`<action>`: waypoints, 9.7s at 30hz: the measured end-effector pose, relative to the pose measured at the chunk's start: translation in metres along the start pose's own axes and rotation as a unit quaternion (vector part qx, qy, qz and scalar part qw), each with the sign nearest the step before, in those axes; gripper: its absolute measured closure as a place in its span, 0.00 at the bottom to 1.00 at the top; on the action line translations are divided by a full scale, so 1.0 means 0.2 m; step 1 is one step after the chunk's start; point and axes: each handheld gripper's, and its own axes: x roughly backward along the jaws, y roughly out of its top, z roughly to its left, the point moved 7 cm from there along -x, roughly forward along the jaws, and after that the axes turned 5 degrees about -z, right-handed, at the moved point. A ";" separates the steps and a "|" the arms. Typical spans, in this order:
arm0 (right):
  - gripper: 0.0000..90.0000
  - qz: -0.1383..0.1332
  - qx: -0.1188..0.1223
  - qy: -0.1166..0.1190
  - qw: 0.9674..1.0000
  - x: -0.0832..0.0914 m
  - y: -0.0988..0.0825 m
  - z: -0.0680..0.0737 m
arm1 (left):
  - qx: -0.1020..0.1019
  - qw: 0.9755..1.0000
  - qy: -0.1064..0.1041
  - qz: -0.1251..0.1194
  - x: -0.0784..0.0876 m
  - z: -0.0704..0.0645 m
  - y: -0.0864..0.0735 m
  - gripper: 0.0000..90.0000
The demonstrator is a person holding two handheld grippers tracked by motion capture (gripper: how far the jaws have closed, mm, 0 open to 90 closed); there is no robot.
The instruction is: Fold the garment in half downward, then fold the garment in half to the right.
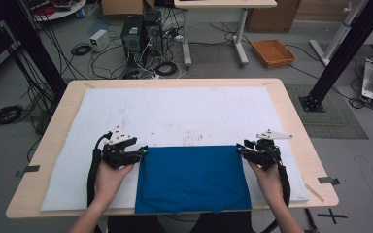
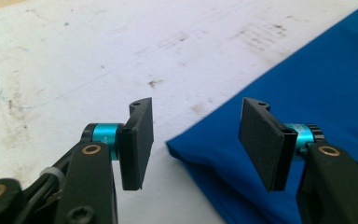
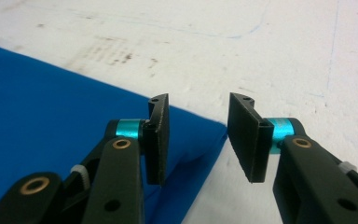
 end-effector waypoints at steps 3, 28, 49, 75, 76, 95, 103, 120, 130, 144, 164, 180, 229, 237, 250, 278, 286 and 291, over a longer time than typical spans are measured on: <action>0.66 0.016 -0.014 -0.014 1.000 -0.07 -0.02 -0.05 | 0.034 0.999 -0.001 0.018 -0.04 0.05 -0.03 0.50; 0.96 0.041 -0.010 0.010 0.999 -0.11 -0.08 -0.05 | 0.070 0.995 -0.044 0.060 -0.10 0.03 -0.12 0.97; 0.96 0.033 0.021 -0.004 0.999 -0.25 0.06 -0.16 | 0.072 0.997 -0.018 0.026 -0.24 0.17 -0.02 0.97; 0.49 -0.066 0.025 0.018 0.997 0.06 0.14 -0.11 | 0.014 0.994 -0.020 -0.104 0.14 0.18 0.06 0.42; 0.48 -0.067 0.021 0.019 0.997 0.07 0.14 -0.11 | 0.014 0.994 -0.020 -0.104 0.14 0.18 0.06 0.42; 0.49 -0.081 0.006 0.019 0.997 0.12 0.16 -0.17 | 0.023 0.992 -0.055 -0.115 0.20 0.08 0.16 0.32; 0.48 -0.081 0.002 0.017 0.997 0.13 0.15 -0.19 | 0.022 0.992 -0.046 -0.116 0.21 0.10 0.16 0.32; 0.48 -0.078 0.007 0.019 0.997 0.11 0.16 -0.17 | 0.035 0.993 -0.068 -0.094 0.20 0.04 0.14 0.33; 0.48 -0.080 0.013 0.016 0.997 0.15 0.14 -0.17 | 0.110 0.988 -0.090 -0.059 0.28 -0.06 -0.06 0.44; 0.49 -0.081 0.011 0.009 0.997 0.17 0.13 -0.18 | 0.203 0.975 -0.093 0.020 0.30 -0.18 -0.35 0.53; 0.49 -0.081 0.021 0.018 0.996 0.15 0.14 -0.14 | 0.240 0.963 -0.119 0.026 0.22 -0.28 -0.34 0.69; 0.55 -0.041 0.079 0.073 0.993 -0.12 0.24 0.22 | 0.211 0.970 -0.114 0.031 0.20 -0.30 -0.33 0.92; 0.97 0.116 0.160 0.164 0.966 -1.11 0.34 1.21 | 0.218 0.968 -0.118 0.028 0.19 -0.28 -0.35 0.92; 0.97 0.084 0.144 0.179 0.970 -1.03 0.42 1.19 | 0.220 0.968 -0.122 0.019 0.21 -0.30 -0.31 0.93; 0.97 0.035 0.104 0.213 0.971 -0.80 0.59 1.01 | 0.186 0.971 -0.149 -0.013 0.24 -0.44 -0.11 0.94; 0.97 0.021 0.090 0.170 0.981 -0.35 0.52 0.31 | 0.166 0.948 -0.271 0.005 -0.26 -1.09 0.17 0.94; 0.97 0.034 0.085 0.150 0.984 -0.30 0.44 0.14 | 0.163 0.946 -0.278 0.023 -0.40 -1.23 0.17 0.94; 0.97 0.041 0.084 0.129 0.987 -0.28 0.38 0.03 | 0.156 0.949 -0.275 0.023 -0.48 -1.30 0.17 0.94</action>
